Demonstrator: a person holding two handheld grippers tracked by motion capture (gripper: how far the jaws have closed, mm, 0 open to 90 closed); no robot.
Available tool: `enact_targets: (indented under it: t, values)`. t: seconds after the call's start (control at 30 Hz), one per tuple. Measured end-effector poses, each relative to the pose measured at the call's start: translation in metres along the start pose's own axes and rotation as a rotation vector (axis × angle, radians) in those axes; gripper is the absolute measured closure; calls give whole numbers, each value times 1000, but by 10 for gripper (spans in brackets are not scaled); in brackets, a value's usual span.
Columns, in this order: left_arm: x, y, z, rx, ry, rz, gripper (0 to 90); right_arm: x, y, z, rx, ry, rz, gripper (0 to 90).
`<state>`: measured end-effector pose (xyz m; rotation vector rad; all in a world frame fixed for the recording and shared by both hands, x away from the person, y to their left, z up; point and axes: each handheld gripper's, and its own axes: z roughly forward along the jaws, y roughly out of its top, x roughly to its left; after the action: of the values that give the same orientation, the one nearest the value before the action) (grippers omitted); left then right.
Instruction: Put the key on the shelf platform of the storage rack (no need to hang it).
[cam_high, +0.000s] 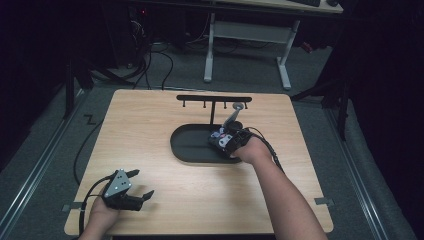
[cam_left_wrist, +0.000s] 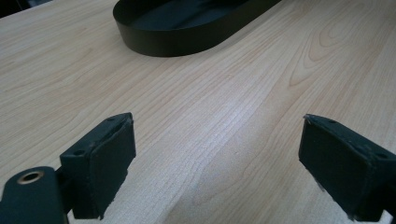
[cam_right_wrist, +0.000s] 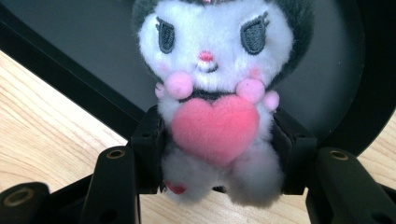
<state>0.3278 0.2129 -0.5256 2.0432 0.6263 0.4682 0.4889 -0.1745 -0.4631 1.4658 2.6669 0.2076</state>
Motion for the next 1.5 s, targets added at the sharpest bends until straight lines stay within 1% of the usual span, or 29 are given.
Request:
enact_targets:
  t: [0.03, 0.13, 0.17, 0.2, 0.23, 0.27, 0.33, 0.4, 0.5, 0.63, 0.67, 0.7, 0.73, 0.8, 0.83, 0.93, 1.03, 1.07, 1.1, 1.17, 1.23, 1.27, 1.3, 1.4, 1.43, 1.47, 1.5]
  values:
    - [0, 0, 0, 0, 0, 0, 114, -1, 0, 2, 2, 9, -4, 469]
    - [0, 0, 0, 4, -2, 0, 114, 1, 0, 5, 7, 13, 0, 467]
    - [0, 0, 1, 5, -2, 1, 114, 2, 1, 7, 6, 15, -14, 465]
    - [0, 0, 1, 6, -1, 3, 114, 3, 1, 9, 5, 6, -10, 463]
    - [0, 0, 1, 9, 0, 4, 114, 3, 2, 11, 2, 5, -22, 461]
    - [0, 0, 1, 9, 0, 4, 114, 4, 3, 12, 3, 2, -12, 457]
    - [0, 0, 1, 7, 0, 3, 114, 5, 4, 14, -2, -2, -24, 448]
    - [0, -1, 1, 6, 1, 0, 115, 6, 5, 15, -7, 2, -13, 441]
    - [1, -1, 1, 7, 0, 1, 117, 8, 6, 16, -2, -6, -15, 429]
    - [0, 0, 1, 7, -2, 1, 117, 9, 6, 16, 0, -11, -18, 378]
    - [0, 0, 1, 7, -2, 1, 117, 9, 6, 16, 0, -11, -18, 378]
    - [0, 0, 1, 7, -2, 2, 117, 9, 6, 16, -5, -11, -22, 324]
    - [0, -1, 1, 6, -1, 1, 117, 10, 6, 16, -8, -16, -26, 292]
    - [0, -1, 1, 7, 0, -3, 117, 10, 5, 15, -19, -16, -27, 247]
    - [0, -1, 1, 10, -2, -3, 117, 10, 5, 14, -27, -18, -33, 232]
    - [0, -1, 1, 15, -5, 0, 117, 10, 4, 10, -44, -19, -29, 202]
    - [0, -1, 1, 16, -6, -1, 117, 8, 4, 6, -63, -25, -24, 191]
    - [0, -1, 1, 17, -5, -2, 117, 8, 3, 4, -66, -22, -12, 189]
    - [0, -1, 1, 19, -7, -1, 117, 7, 3, 4, -72, -26, -18, 188]
    - [0, -1, 1, 21, -7, -2, 117, 8, 2, 1, -75, -21, 0, 184]
    - [0, -1, 1, 22, -7, -2, 117, 7, 2, -2, -86, -20, -7, 179]
    - [0, -1, 1, 22, -8, -2, 117, 5, 2, -3, -93, -24, -27, 175]
    - [-1, -1, 2, 20, -7, -2, 117, 6, 2, -4, -96, -15, -17, 173]
    - [-1, -2, 2, 20, -7, -2, 117, 7, 1, -7, -101, -1, -9, 169]
    - [-1, -2, 2, 20, -7, -3, 117, 7, 0, -8, -99, 4, -11, 155]
    - [-1, -2, 2, 21, -8, -2, 117, 7, 0, -8, -107, 6, -23, 153]
    - [-1, -2, 2, 21, -8, -2, 117, 7, 0, -8, -107, 6, -23, 153]
